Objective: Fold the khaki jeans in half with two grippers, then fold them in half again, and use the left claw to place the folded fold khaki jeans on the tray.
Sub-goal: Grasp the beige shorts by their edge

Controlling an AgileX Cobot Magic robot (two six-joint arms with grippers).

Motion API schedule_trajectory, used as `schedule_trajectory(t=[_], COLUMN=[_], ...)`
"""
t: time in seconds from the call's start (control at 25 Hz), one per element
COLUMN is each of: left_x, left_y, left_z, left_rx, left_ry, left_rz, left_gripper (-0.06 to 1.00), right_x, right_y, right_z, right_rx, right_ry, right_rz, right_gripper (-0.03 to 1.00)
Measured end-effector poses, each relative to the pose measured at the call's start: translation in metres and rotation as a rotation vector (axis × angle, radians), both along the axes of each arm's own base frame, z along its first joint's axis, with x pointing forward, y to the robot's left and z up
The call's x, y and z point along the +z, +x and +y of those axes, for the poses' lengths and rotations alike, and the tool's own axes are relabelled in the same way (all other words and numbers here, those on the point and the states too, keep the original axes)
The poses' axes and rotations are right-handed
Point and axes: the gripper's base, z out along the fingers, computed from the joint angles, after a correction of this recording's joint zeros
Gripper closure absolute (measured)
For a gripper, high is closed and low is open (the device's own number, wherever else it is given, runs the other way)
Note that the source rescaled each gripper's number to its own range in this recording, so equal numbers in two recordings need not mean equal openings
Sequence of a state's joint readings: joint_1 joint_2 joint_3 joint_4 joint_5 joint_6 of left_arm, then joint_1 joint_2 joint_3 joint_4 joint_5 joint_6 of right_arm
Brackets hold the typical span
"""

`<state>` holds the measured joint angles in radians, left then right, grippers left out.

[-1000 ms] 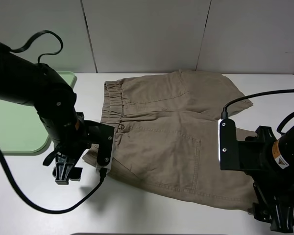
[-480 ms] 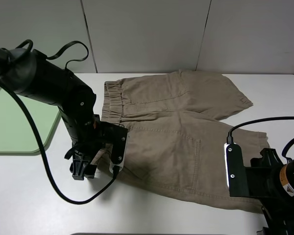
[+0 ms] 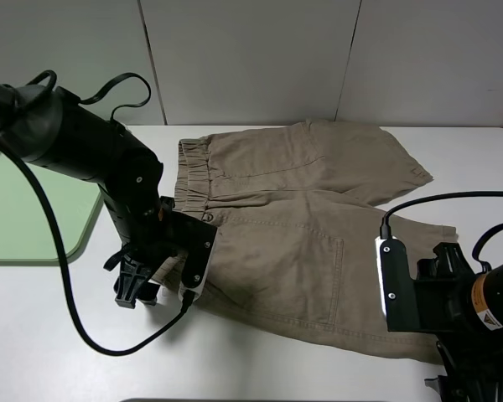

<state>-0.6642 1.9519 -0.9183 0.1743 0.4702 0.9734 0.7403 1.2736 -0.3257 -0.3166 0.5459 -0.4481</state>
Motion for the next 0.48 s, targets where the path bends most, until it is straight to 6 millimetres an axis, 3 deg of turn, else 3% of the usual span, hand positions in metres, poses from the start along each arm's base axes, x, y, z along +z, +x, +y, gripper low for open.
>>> schedule_trajectory(t=[0.32, 0.48], left_x=[0.000, 0.000], left_y=[0.000, 0.002], left_z=[0.001, 0.000], left_rx=[-0.054, -0.073], left_ry=[0.001, -0.011], left_rz=[-0.005, -0.025], left_gripper=[0.19, 0.33], right_x=[-0.019, -0.025], right_y=[0.003, 0.005], right_z=[0.001, 0.001], right_rx=[0.029, 0.029], right_ry=[-0.090, -0.121], right_rz=[0.069, 0.079], right_gripper=[-0.03, -0.03])
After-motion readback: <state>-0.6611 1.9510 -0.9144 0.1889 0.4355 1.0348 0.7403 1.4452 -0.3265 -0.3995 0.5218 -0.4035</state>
